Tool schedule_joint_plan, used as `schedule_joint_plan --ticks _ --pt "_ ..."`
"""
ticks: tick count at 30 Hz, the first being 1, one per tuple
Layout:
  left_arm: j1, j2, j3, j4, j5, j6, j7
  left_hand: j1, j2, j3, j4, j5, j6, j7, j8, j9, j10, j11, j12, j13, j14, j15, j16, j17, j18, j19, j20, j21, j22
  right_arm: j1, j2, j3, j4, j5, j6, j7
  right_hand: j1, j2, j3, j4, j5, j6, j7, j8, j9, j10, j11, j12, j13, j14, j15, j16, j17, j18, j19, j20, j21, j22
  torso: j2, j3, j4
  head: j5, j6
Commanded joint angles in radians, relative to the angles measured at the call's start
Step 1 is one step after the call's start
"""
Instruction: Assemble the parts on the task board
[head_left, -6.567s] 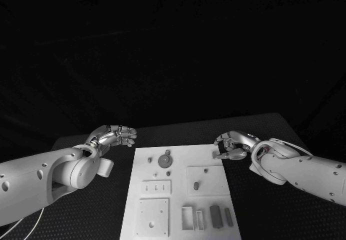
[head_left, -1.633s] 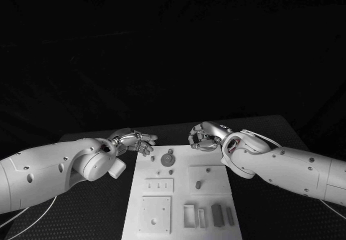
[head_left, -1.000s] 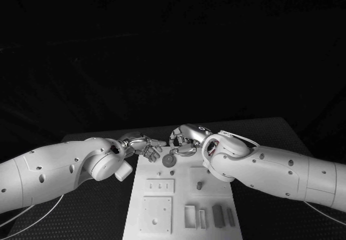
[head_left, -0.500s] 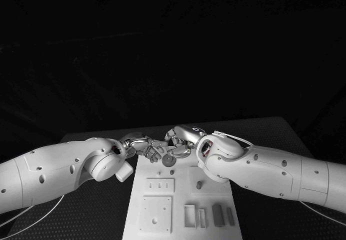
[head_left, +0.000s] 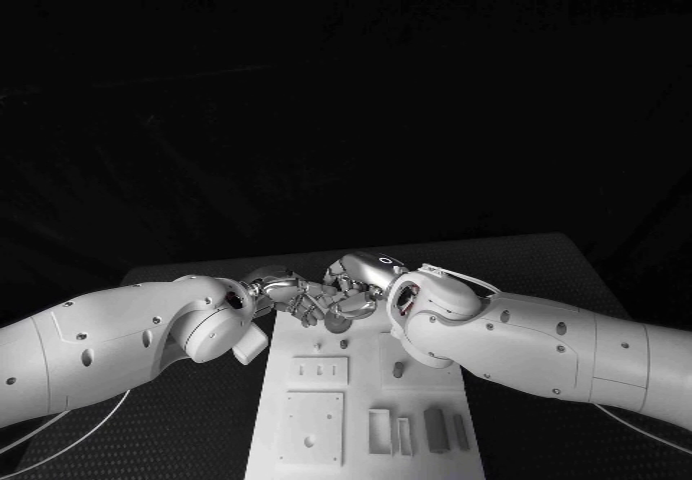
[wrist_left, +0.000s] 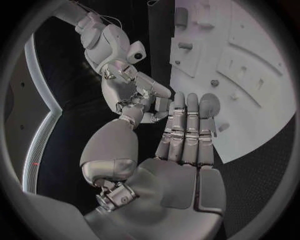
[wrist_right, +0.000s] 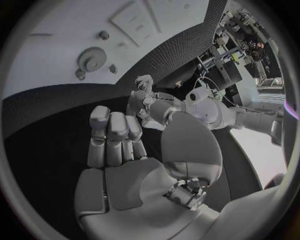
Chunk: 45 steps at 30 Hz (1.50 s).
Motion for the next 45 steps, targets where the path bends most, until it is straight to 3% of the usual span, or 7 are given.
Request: schedule_joint_plan --ticks 1,14,18,19,21,39,45 --pt "0.002 0.006 0.002 0.004 0.000 0.025 0.009 0.004 0.010 0.000 -0.010 -0.004 0.008 -0.001 0.002 0.001 0.001 -0.003 0.005 0.003 -0.005 0.001 -0.002 0.001 0.013 -0.006 -0.001 -0.003 0.016 -0.003 0.004 -0.001 0.001 -0.012 0.011 -0.001 -0.004 0.002 0.005 -0.001 -0.004 0.133 0.013 0.002 0.041 -0.009 -0.001 -0.006 -0.002 0.002 -0.009 0.004 0.001 0.044 0.003 -0.001 0.003 -0.001 0.000 0.0003 -0.0010 0.002 -0.003" --pt "0.002 0.006 0.002 0.006 0.002 0.010 0.025 0.034 0.073 0.008 -0.050 -0.003 0.028 -0.009 0.007 0.003 0.015 -0.011 0.012 0.022 0.001 -0.002 0.000 0.005 0.011 -0.003 -0.002 0.001 0.016 -0.010 0.016 -0.010 -0.011 -0.005 0.019 0.001 -0.005 0.002 0.006 -0.002 -0.004 0.133 0.013 0.001 0.043 -0.009 -0.001 -0.007 -0.002 0.002 -0.009 0.003 0.000 0.044 0.004 -0.001 0.003 -0.001 0.001 -0.0015 0.0006 0.000 -0.006" --pt "0.002 0.005 0.002 0.005 0.002 0.012 0.022 0.039 0.081 0.011 -0.057 -0.003 0.029 -0.009 0.006 0.003 0.015 -0.011 0.012 0.023 0.001 -0.002 0.000 0.005 0.011 -0.003 -0.002 0.001 0.016 -0.012 0.016 -0.010 -0.014 -0.005 0.016 0.000 -0.005 0.002 0.006 -0.002 -0.004 0.133 0.013 0.001 0.043 -0.010 -0.001 -0.007 -0.002 0.002 -0.009 0.004 0.001 0.044 0.004 -0.001 0.003 -0.001 0.000 -0.0011 0.0012 0.001 -0.009" --pt "0.002 0.004 0.002 0.004 0.002 0.012 0.021 0.075 0.104 0.036 -0.074 -0.005 0.035 -0.013 0.010 0.004 0.021 -0.014 0.015 0.027 0.004 -0.005 0.002 0.007 0.013 -0.001 -0.004 0.003 0.017 -0.012 0.016 -0.010 -0.014 -0.005 0.016 0.000 -0.005 0.002 0.006 -0.002 -0.004 0.133 0.013 0.001 0.043 -0.009 -0.001 -0.007 -0.002 0.002 -0.009 0.004 0.001 0.044 0.004 -0.001 0.003 -0.001 0.000 -0.0010 0.0010 0.001 -0.009" --pt "0.002 0.004 0.002 0.002 -0.001 0.010 0.020 0.095 0.119 0.058 -0.084 -0.004 0.047 -0.017 0.015 0.007 0.032 -0.018 0.021 0.033 0.009 -0.005 0.005 0.009 0.011 0.002 -0.004 0.005 0.017 -0.012 0.015 -0.010 -0.013 -0.005 0.016 -0.001 -0.005 0.003 0.006 -0.002 -0.004 0.133 0.013 0.001 0.043 -0.011 -0.001 -0.008 -0.003 0.002 -0.009 0.004 0.001 0.044 0.004 -0.001 0.003 -0.001 0.000 -0.0013 0.0006 0.003 -0.010" --pt "0.001 0.006 0.000 -0.001 -0.019 0.017 0.010 0.097 0.138 0.132 -0.091 0.000 0.098 -0.037 0.031 0.019 0.070 -0.036 0.042 0.068 0.030 -0.016 0.026 0.022 0.000 0.012 -0.015 0.019 0.019 -0.015 0.015 -0.011 -0.015 -0.001 0.021 -0.001 -0.006 0.003 0.007 -0.003 -0.004 0.133 0.013 0.000 0.045 -0.012 -0.001 -0.009 -0.004 0.002 -0.008 0.003 0.000 0.044 0.005 -0.001 0.003 -0.002 0.000 -0.0001 -0.0009 0.003 -0.012" --pt "0.001 0.006 0.000 -0.004 -0.019 0.015 0.010 0.088 0.145 0.150 -0.104 0.031 0.104 -0.039 0.031 0.027 0.071 -0.038 0.044 0.083 0.031 -0.019 0.032 0.025 -0.005 0.013 -0.019 0.025 0.019 -0.018 0.014 -0.011 -0.016 -0.001 0.022 -0.001 -0.007 0.003 0.008 -0.003 -0.004 0.133 0.013 0.000 0.045 -0.011 -0.001 -0.009 -0.004 0.002 -0.008 0.003 0.000 0.044 0.005 -0.001 0.003 -0.002 0.000 -0.0002 -0.0007 0.003 -0.014"
